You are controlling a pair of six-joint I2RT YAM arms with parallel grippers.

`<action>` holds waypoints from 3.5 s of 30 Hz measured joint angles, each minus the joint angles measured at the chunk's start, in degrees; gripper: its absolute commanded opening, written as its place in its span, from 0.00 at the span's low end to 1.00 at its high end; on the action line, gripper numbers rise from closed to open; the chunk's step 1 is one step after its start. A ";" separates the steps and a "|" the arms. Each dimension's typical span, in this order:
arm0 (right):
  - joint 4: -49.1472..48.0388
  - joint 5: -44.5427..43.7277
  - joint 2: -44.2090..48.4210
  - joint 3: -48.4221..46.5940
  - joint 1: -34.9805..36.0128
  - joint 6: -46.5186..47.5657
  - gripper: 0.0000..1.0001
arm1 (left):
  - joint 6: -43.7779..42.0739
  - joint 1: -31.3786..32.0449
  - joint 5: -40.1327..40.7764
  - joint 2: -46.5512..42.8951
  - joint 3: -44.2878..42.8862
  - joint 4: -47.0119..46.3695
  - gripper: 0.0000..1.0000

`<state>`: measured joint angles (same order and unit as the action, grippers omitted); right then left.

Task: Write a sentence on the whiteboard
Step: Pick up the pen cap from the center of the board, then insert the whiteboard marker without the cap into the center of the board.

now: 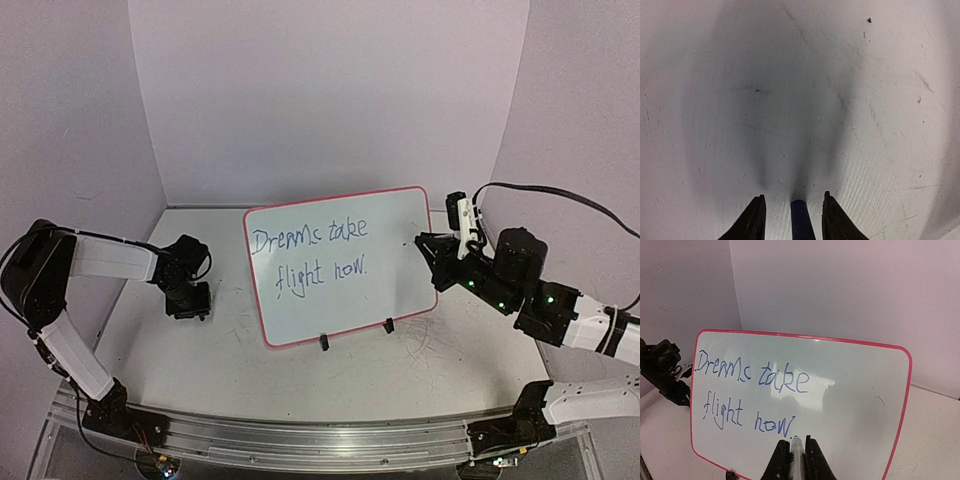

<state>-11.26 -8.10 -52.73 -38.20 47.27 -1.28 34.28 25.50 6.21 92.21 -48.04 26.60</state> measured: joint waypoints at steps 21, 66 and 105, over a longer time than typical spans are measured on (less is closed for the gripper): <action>0.22 -8.83 4.45 -0.03 -0.02 -0.16 0.00 | -3.04 0.70 -3.89 -28.92 -13.56 10.12 0.00; -47.31 35.64 -25.36 -6.27 4.96 -37.28 0.00 | 3.16 25.03 -34.44 -22.28 1.69 -68.31 0.00; -50.48 32.81 -25.60 -6.23 5.75 -38.04 0.00 | 3.05 25.93 -33.47 -21.49 1.69 -69.32 0.00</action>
<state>-61.73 24.71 -78.32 -44.43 53.01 -39.32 37.33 51.42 -27.25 70.73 -46.35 -42.72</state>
